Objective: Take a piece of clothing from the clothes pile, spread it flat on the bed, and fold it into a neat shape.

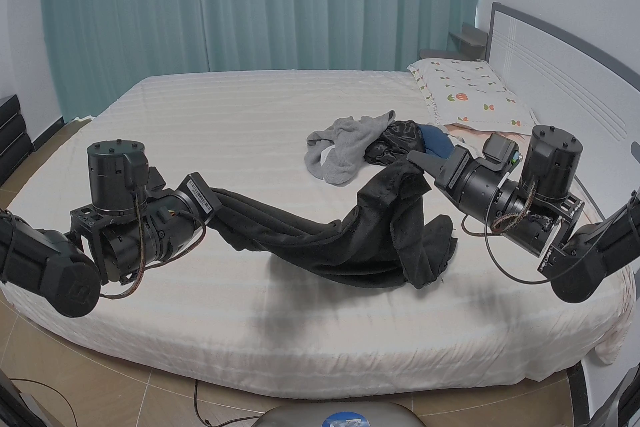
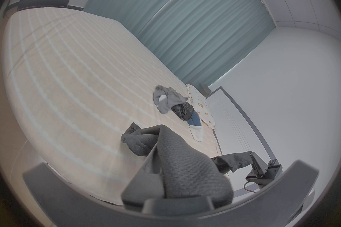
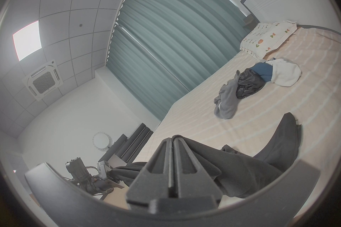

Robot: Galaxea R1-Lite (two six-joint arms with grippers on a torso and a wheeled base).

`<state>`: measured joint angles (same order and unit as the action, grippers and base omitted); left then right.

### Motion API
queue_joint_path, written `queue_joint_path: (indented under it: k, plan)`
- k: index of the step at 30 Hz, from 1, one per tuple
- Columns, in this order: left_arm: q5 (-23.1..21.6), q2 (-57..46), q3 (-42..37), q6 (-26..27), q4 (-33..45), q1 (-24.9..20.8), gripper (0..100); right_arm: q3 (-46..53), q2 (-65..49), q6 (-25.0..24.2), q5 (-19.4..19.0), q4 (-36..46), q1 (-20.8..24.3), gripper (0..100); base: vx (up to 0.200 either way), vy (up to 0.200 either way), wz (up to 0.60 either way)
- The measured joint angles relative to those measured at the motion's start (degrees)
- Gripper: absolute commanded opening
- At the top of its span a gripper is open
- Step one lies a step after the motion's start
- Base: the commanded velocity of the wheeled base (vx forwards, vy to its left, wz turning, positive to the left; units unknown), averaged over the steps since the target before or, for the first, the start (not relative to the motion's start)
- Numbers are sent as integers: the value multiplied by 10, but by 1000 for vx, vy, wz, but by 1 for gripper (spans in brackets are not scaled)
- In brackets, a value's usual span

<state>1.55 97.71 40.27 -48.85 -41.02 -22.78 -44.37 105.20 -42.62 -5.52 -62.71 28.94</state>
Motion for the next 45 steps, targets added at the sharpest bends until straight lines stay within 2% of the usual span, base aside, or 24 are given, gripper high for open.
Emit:
queue_joint_path:
  k: [45]
  plan:
    - [0, -9, 5, 0, -2, 18, 0, 0, -12, 17, 9, -8, 0, 0, 0, 200, 0]
